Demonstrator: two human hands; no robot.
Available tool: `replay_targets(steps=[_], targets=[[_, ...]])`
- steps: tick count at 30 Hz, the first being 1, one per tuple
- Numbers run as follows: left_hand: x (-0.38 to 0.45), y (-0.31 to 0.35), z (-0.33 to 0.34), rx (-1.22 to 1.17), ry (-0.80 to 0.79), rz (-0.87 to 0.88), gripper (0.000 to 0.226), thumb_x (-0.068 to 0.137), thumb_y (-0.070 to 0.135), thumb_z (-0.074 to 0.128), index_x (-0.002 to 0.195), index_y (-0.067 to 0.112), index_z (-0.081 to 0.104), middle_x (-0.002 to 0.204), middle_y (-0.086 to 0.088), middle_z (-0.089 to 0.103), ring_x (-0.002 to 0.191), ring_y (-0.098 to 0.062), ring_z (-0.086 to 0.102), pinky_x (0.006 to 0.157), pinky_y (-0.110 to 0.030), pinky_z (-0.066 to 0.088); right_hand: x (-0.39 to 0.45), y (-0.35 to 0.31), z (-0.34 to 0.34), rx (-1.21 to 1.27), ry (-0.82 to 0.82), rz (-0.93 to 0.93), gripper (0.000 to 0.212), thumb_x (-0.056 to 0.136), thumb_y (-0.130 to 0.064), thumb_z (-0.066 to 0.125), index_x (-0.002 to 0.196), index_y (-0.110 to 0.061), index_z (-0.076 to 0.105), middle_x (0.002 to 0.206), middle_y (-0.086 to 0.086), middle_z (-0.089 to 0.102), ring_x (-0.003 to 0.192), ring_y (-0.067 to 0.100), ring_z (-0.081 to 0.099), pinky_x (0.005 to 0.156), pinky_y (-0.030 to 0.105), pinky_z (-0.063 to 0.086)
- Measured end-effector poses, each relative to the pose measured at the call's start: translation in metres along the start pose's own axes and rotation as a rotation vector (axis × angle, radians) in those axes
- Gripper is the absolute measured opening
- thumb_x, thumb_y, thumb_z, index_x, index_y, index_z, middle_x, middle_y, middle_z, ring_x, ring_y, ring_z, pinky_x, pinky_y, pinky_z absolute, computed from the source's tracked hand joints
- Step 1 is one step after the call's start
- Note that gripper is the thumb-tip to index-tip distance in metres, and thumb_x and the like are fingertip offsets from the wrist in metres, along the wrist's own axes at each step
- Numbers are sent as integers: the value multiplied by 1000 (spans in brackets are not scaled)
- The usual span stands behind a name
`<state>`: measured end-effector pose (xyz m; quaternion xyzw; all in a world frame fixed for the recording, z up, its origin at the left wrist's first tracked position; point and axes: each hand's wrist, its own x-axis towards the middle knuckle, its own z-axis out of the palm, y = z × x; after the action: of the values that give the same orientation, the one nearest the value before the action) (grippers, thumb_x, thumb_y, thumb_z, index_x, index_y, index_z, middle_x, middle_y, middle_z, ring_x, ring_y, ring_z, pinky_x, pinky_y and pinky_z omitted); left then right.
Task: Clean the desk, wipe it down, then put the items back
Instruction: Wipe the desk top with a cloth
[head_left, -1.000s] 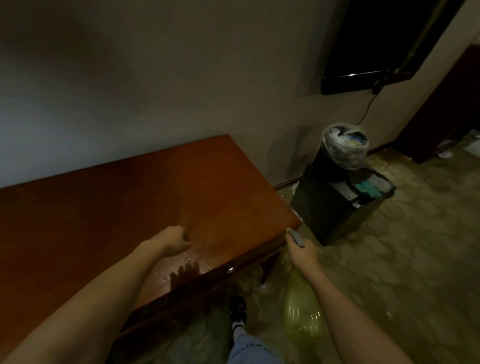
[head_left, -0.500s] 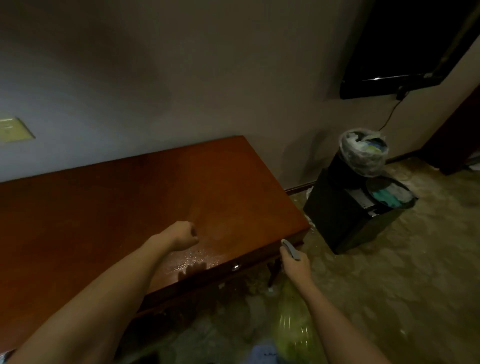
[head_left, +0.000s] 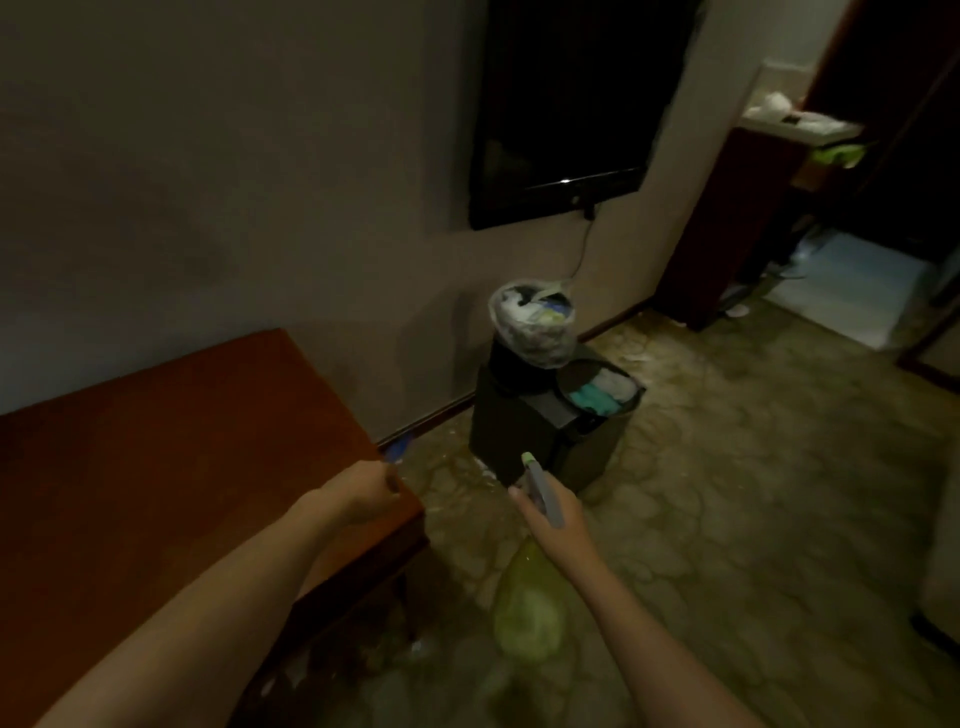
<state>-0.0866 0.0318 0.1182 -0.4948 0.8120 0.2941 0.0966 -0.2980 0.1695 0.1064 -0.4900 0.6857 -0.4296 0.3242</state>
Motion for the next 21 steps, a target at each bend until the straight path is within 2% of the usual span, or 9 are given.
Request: replay_targets(steps=[2,5,8,11,13,14,17,20,21], targets=[[25,45,2,-4,-10,57,20,96,26,48,108,13,59,103,-3,59,93,-16,57,79,-27,48,18,4,-41,-11,21,-14,11,93,-22,59,83,-20,54,71,-8,47,63,2,46,55,10,37],[64,101,4,53,-32,112,24,96,23,48,111,9,61,112,-8,62,99,-19,59,83,-29,47,41,8,-97,-1,48,-11,15,90,-28,63,78,-21,57,66,-7,47,60,5,48,54,13,33],[101,152,6,87,-52,158,22,95,26,50,110,13,60,115,-5,60,94,-12,54,82,-25,44,63,16,-147,107,75,15,12,87,-18,67,83,-27,59,72,-6,57,64,-4,56,60,9,38],[136,196,7,106,-79,221,26,95,25,52,116,13,59,117,-4,59,103,-15,56,85,-27,46,89,30,-187,206,168,61,19,83,-7,70,100,-14,65,92,10,67,79,8,64,71,17,46],[164,221,10,124,-102,245,26,94,26,53,116,14,59,117,-3,59,105,-17,57,84,-27,47,107,45,-213,236,210,99,23,82,-3,70,104,-8,64,86,4,64,72,0,62,67,16,46],[179,232,13,138,-111,256,25,93,27,54,114,15,60,116,-3,60,103,-16,57,80,-26,46,117,54,-225,230,216,120,23,83,-3,69,104,-3,64,83,6,62,72,3,61,66,18,45],[231,267,18,167,-140,276,25,93,27,55,114,15,60,114,-4,60,102,-17,57,79,-26,44,152,87,-261,195,234,146,41,85,-8,67,117,14,53,86,21,55,81,26,58,72,33,47],[285,301,26,147,-173,277,25,93,25,54,115,14,59,115,-6,60,104,-18,58,84,-28,46,188,118,-293,116,199,145,40,85,-8,68,117,12,55,73,3,49,66,5,51,60,14,37],[303,311,27,150,-173,280,26,93,26,54,115,13,59,116,-6,60,105,-18,57,84,-28,46,200,126,-304,99,177,147,41,83,-9,70,115,12,57,72,1,51,65,2,52,60,13,38]])
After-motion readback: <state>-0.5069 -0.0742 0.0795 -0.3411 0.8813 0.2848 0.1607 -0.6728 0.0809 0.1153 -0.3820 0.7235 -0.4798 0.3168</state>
